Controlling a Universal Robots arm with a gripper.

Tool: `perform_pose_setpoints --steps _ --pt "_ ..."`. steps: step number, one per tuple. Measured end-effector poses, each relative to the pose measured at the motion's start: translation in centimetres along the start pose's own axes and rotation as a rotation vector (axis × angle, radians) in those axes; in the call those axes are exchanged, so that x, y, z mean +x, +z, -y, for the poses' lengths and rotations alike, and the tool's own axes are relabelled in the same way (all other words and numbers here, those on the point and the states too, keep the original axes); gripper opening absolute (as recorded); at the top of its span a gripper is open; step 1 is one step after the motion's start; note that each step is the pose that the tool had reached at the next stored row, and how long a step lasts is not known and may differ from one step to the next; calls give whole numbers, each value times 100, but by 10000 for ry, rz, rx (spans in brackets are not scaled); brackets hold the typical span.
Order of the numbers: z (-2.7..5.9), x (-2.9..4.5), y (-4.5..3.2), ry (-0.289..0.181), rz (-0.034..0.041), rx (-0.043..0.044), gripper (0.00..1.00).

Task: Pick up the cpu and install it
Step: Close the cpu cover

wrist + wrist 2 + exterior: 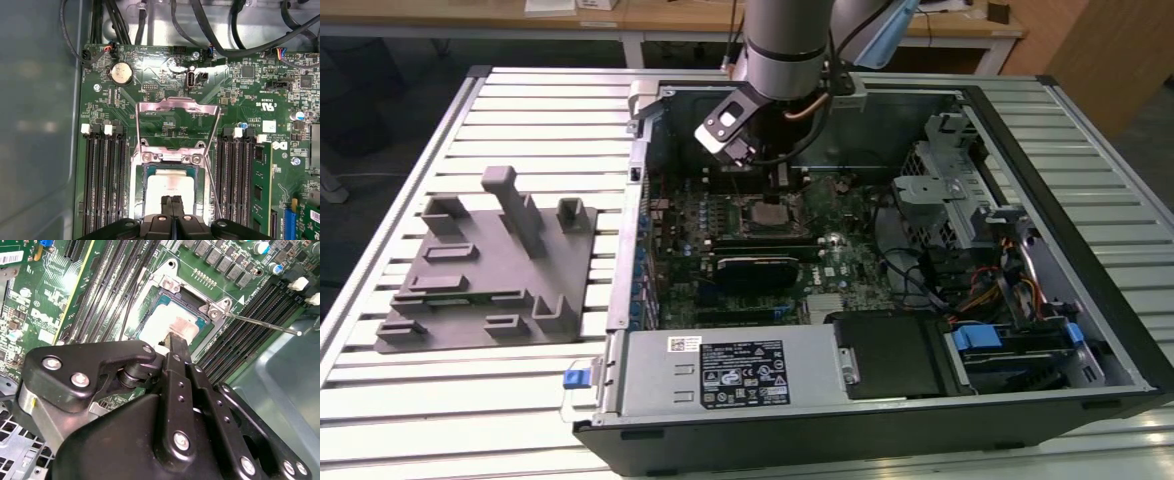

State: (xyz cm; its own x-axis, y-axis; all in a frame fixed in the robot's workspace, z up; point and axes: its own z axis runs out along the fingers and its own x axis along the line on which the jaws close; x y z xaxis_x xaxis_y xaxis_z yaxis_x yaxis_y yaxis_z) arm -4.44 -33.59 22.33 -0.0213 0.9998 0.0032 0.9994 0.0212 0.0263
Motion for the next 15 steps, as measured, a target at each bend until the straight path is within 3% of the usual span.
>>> perform_pose_setpoints --steps 15 --pt "-4 0 -123 0 -2 45 11"
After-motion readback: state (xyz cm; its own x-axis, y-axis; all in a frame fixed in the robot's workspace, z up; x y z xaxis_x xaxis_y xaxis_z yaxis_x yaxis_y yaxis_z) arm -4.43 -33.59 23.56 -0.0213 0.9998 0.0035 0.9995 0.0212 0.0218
